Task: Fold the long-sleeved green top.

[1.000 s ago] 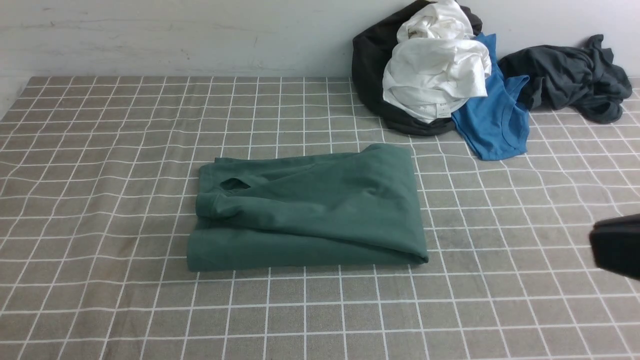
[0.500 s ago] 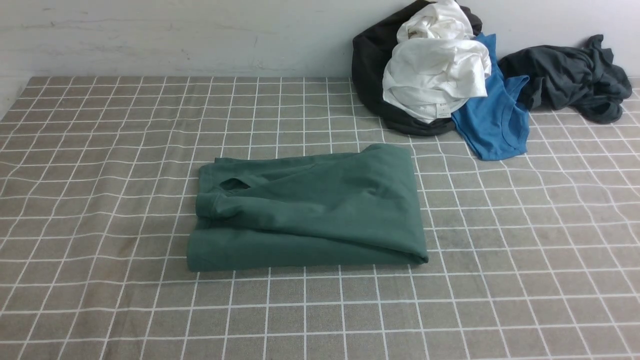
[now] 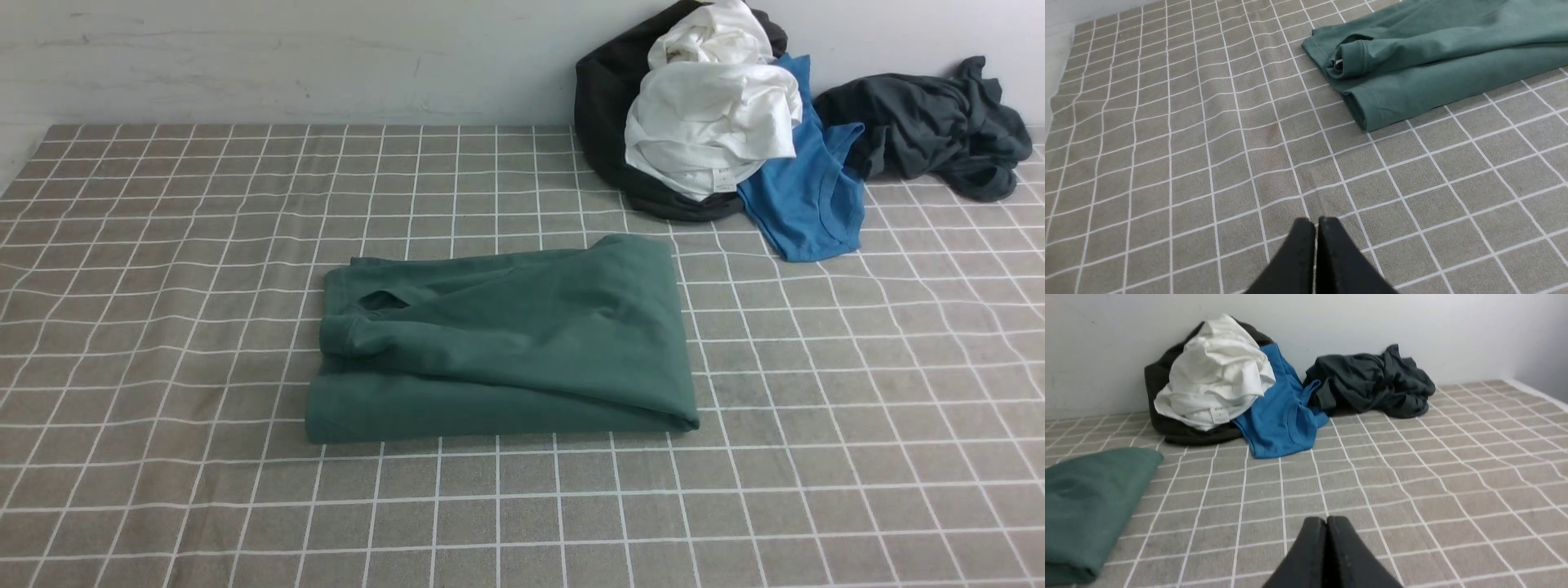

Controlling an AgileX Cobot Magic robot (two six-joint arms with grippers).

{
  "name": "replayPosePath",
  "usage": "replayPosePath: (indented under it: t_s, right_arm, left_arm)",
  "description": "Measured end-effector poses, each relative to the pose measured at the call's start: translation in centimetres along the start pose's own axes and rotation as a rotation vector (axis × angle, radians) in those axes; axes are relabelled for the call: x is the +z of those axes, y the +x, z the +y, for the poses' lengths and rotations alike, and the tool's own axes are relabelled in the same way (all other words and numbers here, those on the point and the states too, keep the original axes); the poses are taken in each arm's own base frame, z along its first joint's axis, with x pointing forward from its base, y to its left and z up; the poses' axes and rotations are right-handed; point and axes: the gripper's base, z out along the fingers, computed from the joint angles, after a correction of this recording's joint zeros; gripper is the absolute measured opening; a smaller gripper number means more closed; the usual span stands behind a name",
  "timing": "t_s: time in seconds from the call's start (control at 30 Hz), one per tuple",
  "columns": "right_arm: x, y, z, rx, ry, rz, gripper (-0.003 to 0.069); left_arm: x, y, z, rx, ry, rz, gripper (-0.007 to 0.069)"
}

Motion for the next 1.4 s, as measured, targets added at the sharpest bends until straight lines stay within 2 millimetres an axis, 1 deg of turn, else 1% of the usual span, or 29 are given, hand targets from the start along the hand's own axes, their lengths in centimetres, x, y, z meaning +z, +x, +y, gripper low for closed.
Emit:
replayPosePath:
  t_s: [0.13, 0.5, 1.4]
  right_arm:
    - [-0.03, 0.65, -0.06, 0.002, 0.006, 0.074, -0.0014]
    - [-0.05, 0.72, 0.35, -0.012, -0.067, 0.084, -0.0014]
    - [-0.06, 0.74, 0.36, -0.014, -0.069, 0.087, -0.0014]
  left_arm:
    - [0.0, 0.0, 0.0, 0.0, 0.0, 0.0, -0.0007]
    - [0.0, 0.14, -0.02, -0.001, 0.002, 0.015, -0.0007]
    - [0.0, 0.16, -0.02, -0.001, 0.003, 0.017, -0.0007]
